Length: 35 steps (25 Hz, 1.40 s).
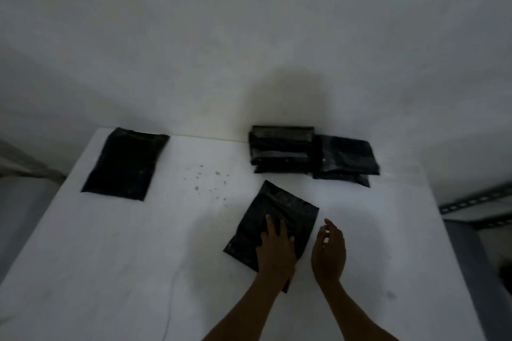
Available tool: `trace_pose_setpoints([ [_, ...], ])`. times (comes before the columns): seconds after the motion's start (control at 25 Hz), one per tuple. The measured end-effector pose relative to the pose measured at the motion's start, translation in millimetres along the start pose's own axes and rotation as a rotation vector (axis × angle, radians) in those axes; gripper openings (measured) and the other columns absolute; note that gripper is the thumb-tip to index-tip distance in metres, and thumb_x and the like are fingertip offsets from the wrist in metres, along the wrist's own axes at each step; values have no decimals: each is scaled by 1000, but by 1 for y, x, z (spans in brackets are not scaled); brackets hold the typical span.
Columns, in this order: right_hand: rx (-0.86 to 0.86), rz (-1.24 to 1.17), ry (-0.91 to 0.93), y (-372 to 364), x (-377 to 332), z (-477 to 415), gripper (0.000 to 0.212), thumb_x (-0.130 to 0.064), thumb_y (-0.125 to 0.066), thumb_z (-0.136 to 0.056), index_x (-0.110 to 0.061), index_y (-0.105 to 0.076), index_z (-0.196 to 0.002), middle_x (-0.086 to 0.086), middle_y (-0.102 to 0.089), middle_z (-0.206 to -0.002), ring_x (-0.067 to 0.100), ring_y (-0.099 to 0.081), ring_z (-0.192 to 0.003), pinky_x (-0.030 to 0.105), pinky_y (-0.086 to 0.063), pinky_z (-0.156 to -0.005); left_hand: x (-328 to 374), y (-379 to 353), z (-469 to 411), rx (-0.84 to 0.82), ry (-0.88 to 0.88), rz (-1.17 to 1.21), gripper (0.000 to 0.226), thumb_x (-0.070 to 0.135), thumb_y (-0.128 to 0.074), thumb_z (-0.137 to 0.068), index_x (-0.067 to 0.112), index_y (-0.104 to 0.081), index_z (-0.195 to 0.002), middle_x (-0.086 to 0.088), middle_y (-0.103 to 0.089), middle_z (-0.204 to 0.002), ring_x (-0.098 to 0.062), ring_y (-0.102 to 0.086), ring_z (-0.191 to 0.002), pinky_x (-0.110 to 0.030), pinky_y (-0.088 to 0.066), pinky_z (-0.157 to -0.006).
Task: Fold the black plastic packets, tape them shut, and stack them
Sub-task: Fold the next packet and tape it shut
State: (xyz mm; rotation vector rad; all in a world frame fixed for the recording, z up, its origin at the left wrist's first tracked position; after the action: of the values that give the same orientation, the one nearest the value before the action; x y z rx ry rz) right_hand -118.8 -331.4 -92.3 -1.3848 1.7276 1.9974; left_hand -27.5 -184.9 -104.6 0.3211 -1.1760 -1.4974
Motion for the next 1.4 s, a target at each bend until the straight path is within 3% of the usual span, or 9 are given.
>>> trace_pose_setpoints([
  [0.04,-13,62,59,11,4,3,32,-20,-48,-102,-11,-56,-131,10,-62,-125,25,-59,-113,37,-51,-95,3,4,-1,72,-25,-17,57,46,-39,-101,19,-34,-151,-18,-12,-162,-41,-38,-136,-58,-45,-97],
  [0.12,-138,164,214,10,4,17,34,-20,-46,-102,-11,-55,-134,10,-59,-131,22,-55,-120,33,-48,-100,-12,-4,-5,20,84,-45,58,42,-61,-91,19,-48,-143,-21,-32,-155,-41,-45,-132,-60,-45,-94],
  [0.28,-470,334,616,-42,-15,78,45,-38,-26,-107,-22,-48,-143,2,-43,-151,18,-42,-137,33,-34,-113,-43,2,-4,107,217,-96,62,51,-33,-101,23,-22,-155,-19,-7,-162,-36,-26,-143,-54,-30,-112],
  [0.56,-455,518,360,-19,59,35,55,-41,-15,-107,-18,-47,-144,3,-29,-156,25,-37,-142,47,-21,-115,-11,-24,-2,38,25,-139,66,50,-32,-102,22,-6,-157,-14,-3,-163,-27,-41,-133,-38,-46,-99],
  [0.68,-459,545,325,-9,69,16,53,-42,-21,-105,-20,-32,-152,8,-19,-161,26,-24,-148,49,-22,-118,15,-32,-8,103,-197,-235,69,51,-40,-98,22,-18,-156,-12,-10,-164,-30,-30,-143,-45,-42,-103],
  [0.8,-505,567,363,-19,69,18,57,-48,-20,-104,-23,-21,-156,6,-10,-164,24,-13,-151,48,-13,-121,22,-42,-30,37,-361,-340,71,59,-35,-94,28,-17,-155,-6,-6,-164,-29,-15,-150,-57,-30,-112],
  [0.96,-503,614,292,-13,90,12,72,-62,-17,-101,-17,-12,-157,4,0,-165,19,1,-152,52,-5,-121,6,-38,-61,13,-396,-476,78,76,-20,-91,36,-4,-156,-1,6,-163,-28,0,-151,-65,-16,-114],
  [1.12,-426,595,250,-15,83,-7,74,-61,-22,-100,-14,-12,-157,7,-4,-165,21,-1,-152,55,-2,-121,2,-30,-67,32,-373,-454,98,90,-22,-80,34,3,-156,-7,17,-162,-30,15,-149,-59,3,-117],
  [1.4,-511,642,403,-30,80,-48,65,-57,-12,-102,-22,-12,-157,2,-4,-165,20,1,-152,60,-8,-119,0,-18,-82,45,-350,-514,84,84,-10,-86,39,10,-154,0,19,-162,-26,16,-150,-59,8,-117],
])
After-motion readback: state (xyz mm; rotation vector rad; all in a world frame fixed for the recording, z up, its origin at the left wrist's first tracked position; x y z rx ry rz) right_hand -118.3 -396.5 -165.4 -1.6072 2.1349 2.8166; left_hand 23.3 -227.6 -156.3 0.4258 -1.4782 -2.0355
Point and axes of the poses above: each hand's wrist, its own z-axis away from the middle knuckle, its own y-axis out of the back of the hand, x = y × z, the point moved 9 cm from there along -z, towards the middle knuckle
